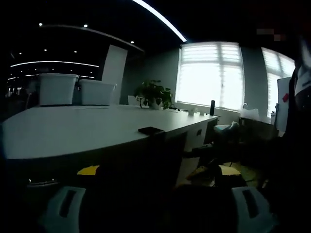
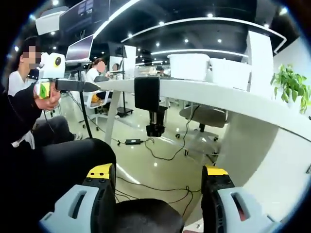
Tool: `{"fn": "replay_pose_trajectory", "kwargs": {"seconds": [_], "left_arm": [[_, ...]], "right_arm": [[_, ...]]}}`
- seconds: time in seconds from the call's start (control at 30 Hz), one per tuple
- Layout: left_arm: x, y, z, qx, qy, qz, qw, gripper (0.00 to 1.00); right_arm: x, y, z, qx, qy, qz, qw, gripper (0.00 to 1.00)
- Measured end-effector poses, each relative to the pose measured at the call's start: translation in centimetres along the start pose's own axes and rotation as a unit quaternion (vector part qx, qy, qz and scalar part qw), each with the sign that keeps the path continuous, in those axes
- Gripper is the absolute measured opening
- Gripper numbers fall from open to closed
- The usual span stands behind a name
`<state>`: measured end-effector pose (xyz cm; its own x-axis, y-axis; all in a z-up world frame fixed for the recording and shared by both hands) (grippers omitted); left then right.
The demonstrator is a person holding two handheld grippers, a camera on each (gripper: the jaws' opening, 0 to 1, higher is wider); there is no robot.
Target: Clamp the fixed fixture on the desktop, loosen the retaining clip, secure it to the edge of the desk, and tighten the retaining clip.
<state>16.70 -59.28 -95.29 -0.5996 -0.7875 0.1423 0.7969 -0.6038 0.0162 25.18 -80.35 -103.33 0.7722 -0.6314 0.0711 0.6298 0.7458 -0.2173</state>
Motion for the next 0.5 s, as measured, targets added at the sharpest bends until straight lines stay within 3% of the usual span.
{"fn": "replay_pose_trajectory", "kwargs": {"seconds": [0.1,0.2,0.5], "left_arm": [[-0.4,-1.9,0.0,-0.017,-0.003,0.023,0.9996,0.95],[-0.9,-4.0,0.3,-0.036,0.016,0.044,0.9983,0.95],[-1.8,-9.5,1.8,-0.069,0.042,0.091,0.9926,0.95]], "right_arm": [[0.5,-1.6,0.3,-0.012,-0.007,-0.014,0.9998,0.72],[1.4,-3.8,0.1,-0.046,-0.022,-0.047,0.9976,0.8],[1.9,-9.1,2.4,-0.025,-0.011,-0.074,0.9969,0.94]]}}
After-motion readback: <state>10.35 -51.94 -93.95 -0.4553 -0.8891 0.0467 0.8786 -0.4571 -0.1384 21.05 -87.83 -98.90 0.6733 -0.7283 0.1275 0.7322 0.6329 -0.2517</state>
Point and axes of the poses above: the point that each gripper's makers call its tool centre point, and the gripper's own axes: y roughly forward along the fingers, x roughly to its right, z roughly out of its top, the point moved 4 cm from there along -y, roughly backward along the fingers, and after that the axes turned 9 degrees about x, right-handed, at the moved point
